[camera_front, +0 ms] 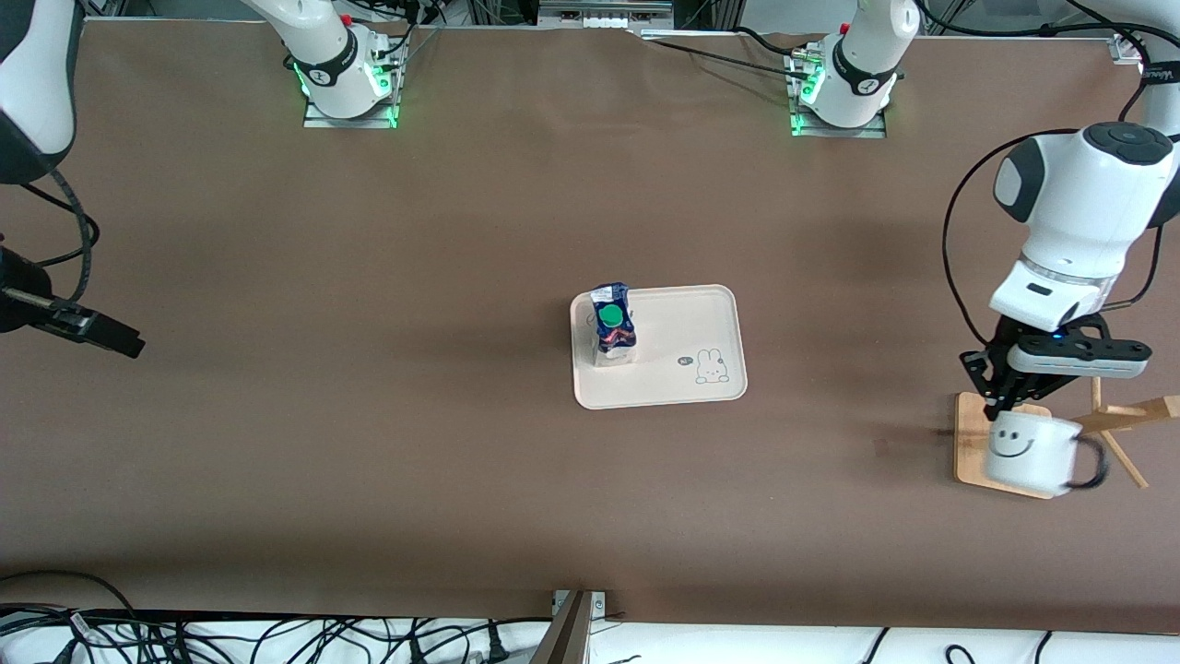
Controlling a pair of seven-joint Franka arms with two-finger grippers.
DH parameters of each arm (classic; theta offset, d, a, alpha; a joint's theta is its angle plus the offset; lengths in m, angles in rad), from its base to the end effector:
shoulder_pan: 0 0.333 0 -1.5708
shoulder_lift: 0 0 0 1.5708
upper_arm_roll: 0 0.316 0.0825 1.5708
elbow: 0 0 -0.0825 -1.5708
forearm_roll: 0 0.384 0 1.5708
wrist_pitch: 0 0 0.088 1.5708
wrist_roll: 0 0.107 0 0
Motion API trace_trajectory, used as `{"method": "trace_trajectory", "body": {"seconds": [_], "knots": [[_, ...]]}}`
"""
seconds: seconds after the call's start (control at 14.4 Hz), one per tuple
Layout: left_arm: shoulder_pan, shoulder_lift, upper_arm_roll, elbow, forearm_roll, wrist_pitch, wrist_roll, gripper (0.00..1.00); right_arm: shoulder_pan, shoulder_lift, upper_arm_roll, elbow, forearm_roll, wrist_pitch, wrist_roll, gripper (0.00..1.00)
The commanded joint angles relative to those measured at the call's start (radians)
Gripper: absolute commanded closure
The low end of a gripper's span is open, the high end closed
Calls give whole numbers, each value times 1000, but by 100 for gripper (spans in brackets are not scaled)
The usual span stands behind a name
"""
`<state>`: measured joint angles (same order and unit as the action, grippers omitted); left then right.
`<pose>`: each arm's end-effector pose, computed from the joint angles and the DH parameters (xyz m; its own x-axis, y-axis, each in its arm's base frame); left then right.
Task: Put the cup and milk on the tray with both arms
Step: 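Lift the white mug off the stand with the left gripper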
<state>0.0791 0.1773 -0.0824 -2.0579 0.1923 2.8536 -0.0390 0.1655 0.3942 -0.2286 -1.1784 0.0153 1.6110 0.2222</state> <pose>0.6232 -0.0103 0.4212 0.8073 -0.1381 0.5738 -0.0883 -0.9895 -0.1140 0.6718 -0.0081 0.5765 0.9633 -0.2610 0.0622 -0.2647 -0.9625 0.0595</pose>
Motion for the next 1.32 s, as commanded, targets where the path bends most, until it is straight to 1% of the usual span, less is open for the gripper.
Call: {"method": "trace_trajectory", "body": {"seconds": [0.0,0.14,0.28,0.49,0.63,0.7,0.77,0.84,0.9,0.97,1.04,1.25], "knots": [[-45,-6,-17,13,16,-34,-15,100,0,2,5,22,2,-6,-107,0],[-106,4,-34,27,19,-159,-16,100,-3,2,2,22,5,-14,-206,0],[-178,39,-36,80,12,-273,-16,100,-4,5,3,22,6,-13,-248,0],[-238,114,-37,154,7,-382,-19,100,-3,3,6,22,9,-16,-250,0],[-274,172,-37,203,-8,-460,-19,100,9,2,6,17,3,-20,-248,0],[-300,201,-37,234,-30,-502,-21,100,-1,-3,9,14,5,-20,-247,0],[-317,227,-37,264,-69,-549,-21,100,-33,-27,27,-3,6,-19,-242,0],[-334,249,-36,289,-121,-594,-21,100,-97,-47,94,-36,3,-10,-239,0],[-347,272,-36,323,-166,-644,-21,100,-183,-72,188,-65,-11,4,-234,0],[-364,296,-36,355,-192,-702,-21,100,-246,-92,260,-105,-41,41,-236,0],[-387,322,-36,390,-198,-758,-21,100,-277,-121,294,-151,-54,71,-234,0],[-438,389,-36,478,-203,-910,-22,100,-284,-184,304,-234,-44,95,-193,0]]}}
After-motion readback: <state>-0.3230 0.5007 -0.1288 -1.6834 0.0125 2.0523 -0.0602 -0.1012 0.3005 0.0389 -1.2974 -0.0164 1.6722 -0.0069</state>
